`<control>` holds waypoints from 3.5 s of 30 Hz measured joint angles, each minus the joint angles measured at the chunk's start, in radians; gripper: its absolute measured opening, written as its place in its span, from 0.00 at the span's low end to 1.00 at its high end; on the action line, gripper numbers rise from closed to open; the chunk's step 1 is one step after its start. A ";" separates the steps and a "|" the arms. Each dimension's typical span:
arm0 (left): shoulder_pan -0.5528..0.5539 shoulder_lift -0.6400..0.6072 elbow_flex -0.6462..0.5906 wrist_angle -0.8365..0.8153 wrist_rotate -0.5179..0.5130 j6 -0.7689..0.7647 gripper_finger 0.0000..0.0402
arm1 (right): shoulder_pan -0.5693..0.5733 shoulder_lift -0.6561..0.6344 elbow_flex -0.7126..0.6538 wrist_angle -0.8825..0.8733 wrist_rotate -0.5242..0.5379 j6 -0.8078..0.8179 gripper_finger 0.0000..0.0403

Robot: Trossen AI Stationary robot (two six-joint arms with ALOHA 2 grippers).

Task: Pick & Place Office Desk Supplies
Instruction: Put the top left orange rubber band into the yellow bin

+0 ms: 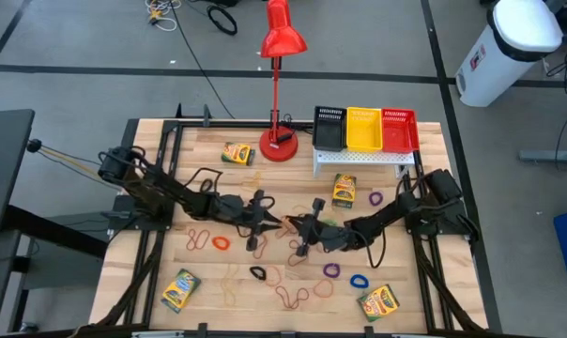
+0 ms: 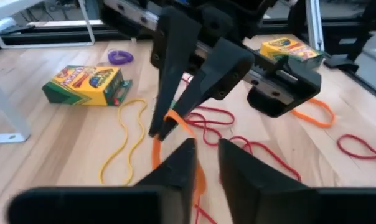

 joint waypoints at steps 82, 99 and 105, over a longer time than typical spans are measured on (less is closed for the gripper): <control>0.124 -0.135 -0.380 0.387 -0.098 0.032 0.34 | -1.005 -0.632 0.248 -1.333 -0.222 0.377 0.00; 0.124 -0.135 -0.380 0.362 -0.099 0.035 0.34 | -1.016 -0.630 0.248 -1.364 -0.303 0.416 0.22; 0.124 -0.135 -0.380 0.350 -0.139 0.036 0.34 | -1.013 -0.651 0.296 -1.428 -0.314 0.418 0.39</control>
